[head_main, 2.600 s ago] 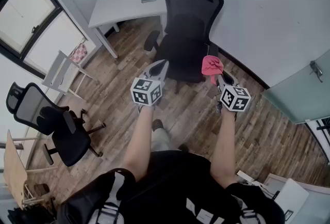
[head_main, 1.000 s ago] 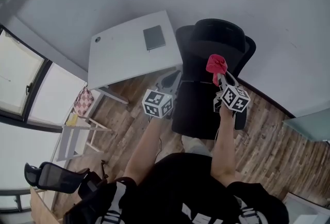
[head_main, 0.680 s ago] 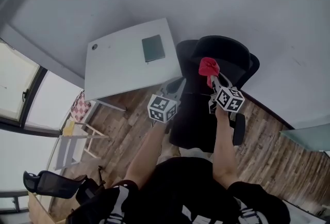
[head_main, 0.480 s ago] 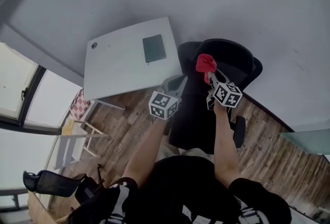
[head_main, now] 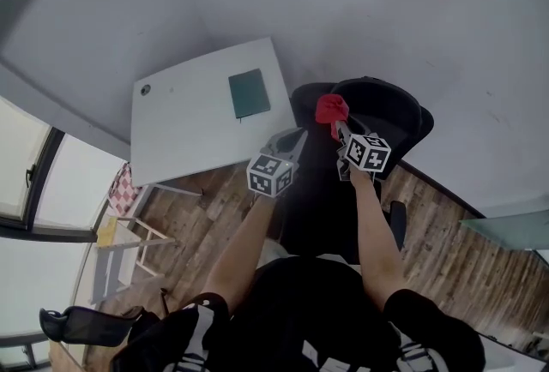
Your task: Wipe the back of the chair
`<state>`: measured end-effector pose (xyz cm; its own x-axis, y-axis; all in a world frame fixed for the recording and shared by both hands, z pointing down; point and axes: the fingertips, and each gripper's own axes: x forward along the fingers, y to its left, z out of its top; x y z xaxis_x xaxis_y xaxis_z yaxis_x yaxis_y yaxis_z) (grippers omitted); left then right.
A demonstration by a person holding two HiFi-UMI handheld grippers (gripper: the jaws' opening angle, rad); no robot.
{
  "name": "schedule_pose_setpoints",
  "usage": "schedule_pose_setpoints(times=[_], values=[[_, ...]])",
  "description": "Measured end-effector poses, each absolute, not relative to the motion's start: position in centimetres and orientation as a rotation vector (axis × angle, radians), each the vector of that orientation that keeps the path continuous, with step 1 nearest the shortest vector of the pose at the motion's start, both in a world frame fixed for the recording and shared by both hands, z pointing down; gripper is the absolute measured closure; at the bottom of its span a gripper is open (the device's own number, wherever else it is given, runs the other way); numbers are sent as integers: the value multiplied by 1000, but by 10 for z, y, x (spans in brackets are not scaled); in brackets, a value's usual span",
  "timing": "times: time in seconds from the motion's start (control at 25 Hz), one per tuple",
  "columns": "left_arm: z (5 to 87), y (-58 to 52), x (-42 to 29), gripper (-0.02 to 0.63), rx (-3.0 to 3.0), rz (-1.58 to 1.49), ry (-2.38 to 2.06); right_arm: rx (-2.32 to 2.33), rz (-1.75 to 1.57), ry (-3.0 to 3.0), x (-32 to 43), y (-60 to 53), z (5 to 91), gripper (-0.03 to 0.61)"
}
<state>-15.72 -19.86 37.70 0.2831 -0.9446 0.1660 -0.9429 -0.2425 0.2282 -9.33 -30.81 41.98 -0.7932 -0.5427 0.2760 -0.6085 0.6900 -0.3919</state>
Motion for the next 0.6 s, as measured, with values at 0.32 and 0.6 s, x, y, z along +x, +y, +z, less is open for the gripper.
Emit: schedule_pose_setpoints(times=[0.32, 0.6], values=[[381, -223, -171, 589, 2291, -21, -1661, 1022, 689, -2689, -98, -332, 425, 506], [377, -241, -155, 589, 2332, -4, -1614, 1107, 701, -2649, -75, -350, 427, 494]])
